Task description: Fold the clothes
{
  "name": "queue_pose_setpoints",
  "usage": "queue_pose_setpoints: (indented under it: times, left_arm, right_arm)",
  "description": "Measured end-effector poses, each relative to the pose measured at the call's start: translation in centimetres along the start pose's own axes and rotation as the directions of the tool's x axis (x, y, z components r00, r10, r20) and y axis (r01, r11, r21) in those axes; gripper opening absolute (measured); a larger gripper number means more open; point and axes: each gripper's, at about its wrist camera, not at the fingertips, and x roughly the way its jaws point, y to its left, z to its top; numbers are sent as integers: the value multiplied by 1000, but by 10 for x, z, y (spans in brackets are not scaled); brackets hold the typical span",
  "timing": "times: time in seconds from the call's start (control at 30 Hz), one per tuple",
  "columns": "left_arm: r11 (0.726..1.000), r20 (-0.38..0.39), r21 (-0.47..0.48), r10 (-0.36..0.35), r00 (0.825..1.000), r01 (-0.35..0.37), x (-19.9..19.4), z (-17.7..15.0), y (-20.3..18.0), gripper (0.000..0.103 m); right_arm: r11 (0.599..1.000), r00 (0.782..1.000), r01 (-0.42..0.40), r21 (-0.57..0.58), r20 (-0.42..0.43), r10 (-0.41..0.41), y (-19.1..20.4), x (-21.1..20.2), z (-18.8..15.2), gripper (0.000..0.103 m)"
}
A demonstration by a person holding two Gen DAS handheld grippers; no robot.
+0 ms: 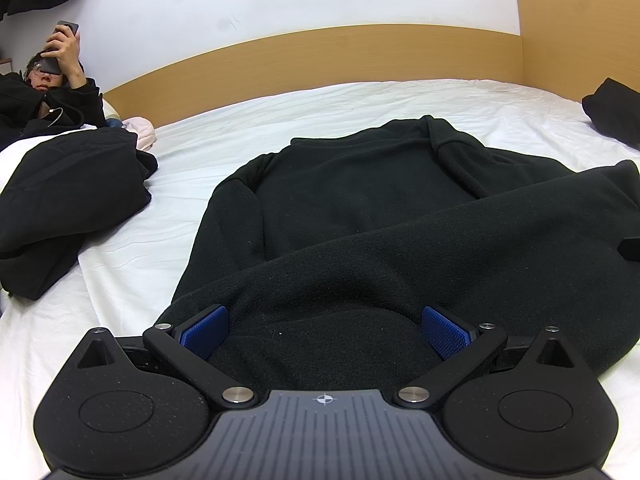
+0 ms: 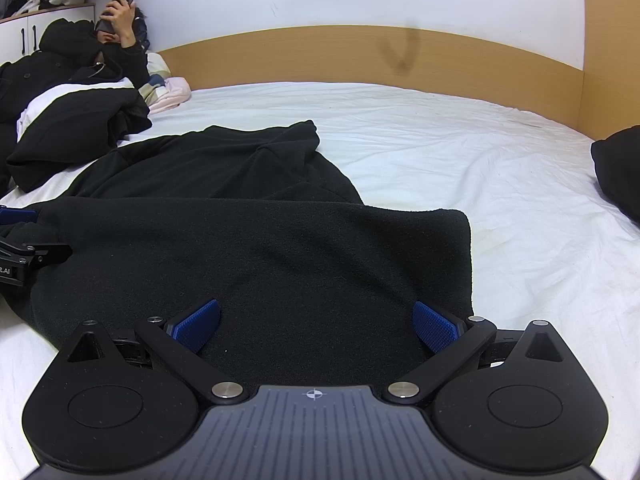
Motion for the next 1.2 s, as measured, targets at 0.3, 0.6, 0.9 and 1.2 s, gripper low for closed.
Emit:
queue_pose_setpoints:
  times: [0.3,0.6,0.9,1.2]
  left_arm:
    - [1000,1,4,4,1000,-4,-1,0,0,103]
    - [1000,1,2,4,1000,-4,0,0,0,103]
    - [1000,1,5,4,1000,-4,-1,0,1,103]
    - [1000,1,4,7,1000,-7,0,0,-2,103]
  right_arm:
    - [1000,1000,-1,0,-1,1,0,0,0,103]
    - [1000,1000,-1,-1,0,1,0,-1,0,103]
    - [1000,1000,0,-2,0,0,0,-2,0,103]
    - [1000,1000,0,-2,-1,0,0,-2,0,103]
